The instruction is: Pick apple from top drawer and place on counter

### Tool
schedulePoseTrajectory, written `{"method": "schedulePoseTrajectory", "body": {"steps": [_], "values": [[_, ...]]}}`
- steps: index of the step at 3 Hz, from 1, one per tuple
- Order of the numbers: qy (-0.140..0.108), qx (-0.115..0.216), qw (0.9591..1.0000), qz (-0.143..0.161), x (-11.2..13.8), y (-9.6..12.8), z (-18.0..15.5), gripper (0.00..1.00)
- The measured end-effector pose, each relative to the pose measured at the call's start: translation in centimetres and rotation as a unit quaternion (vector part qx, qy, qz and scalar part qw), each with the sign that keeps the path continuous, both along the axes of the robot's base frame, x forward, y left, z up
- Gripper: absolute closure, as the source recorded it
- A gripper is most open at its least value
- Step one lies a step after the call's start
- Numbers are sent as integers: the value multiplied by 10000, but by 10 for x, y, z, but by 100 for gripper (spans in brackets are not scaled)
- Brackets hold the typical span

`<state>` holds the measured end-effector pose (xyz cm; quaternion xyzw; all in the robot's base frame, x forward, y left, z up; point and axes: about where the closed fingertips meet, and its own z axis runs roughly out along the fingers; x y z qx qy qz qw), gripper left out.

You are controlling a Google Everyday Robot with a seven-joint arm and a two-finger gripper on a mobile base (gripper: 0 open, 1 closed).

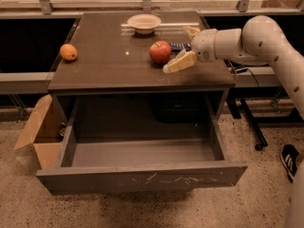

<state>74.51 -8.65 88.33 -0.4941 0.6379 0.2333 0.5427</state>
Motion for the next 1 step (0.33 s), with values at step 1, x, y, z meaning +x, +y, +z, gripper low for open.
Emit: {"method": "schedulePoseTrajectory", "body": {"steps": [1], "values": [[-331,181,9993,-72,-22,-15,12,0]]}}
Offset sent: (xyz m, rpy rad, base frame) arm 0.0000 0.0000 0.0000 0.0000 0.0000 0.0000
